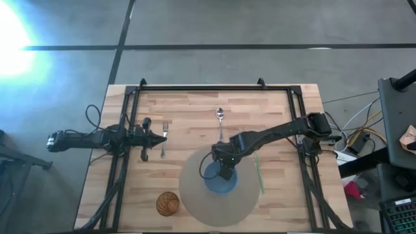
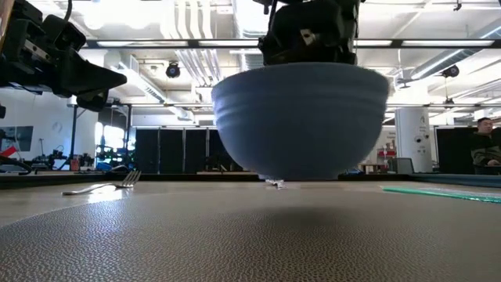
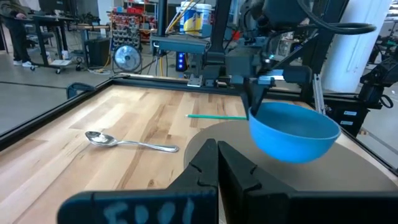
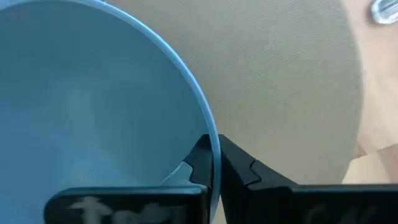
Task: Pick & Place Utensil
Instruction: Adjust the blue bowl on the gray table mat
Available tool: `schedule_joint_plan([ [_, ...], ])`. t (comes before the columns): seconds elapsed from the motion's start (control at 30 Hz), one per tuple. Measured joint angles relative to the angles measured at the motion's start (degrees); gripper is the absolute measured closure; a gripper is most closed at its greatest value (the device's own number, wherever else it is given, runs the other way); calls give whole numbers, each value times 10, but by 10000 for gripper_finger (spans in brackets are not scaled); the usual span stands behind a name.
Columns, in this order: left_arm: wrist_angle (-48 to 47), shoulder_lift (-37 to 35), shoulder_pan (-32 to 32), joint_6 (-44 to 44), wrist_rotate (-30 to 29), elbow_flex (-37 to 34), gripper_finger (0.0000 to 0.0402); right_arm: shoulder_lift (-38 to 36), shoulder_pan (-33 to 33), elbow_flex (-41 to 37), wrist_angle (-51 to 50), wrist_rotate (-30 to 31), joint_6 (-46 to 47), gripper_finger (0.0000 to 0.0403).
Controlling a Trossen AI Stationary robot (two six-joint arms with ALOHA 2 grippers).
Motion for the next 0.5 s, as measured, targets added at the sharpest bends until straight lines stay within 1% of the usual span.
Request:
schedule_joint_plan([
  [0.2, 0, 0, 0, 1, 0, 0, 401, 4, 5, -1, 25, 12, -13, 394],
  [0.37, 0, 0, 0, 0, 0, 0, 401, 6, 4, -5, 28, 16, -15, 394],
  [0.5, 0, 0, 0, 0, 0, 0, 401, 6, 3, -13, 26, 30, -9, 394],
])
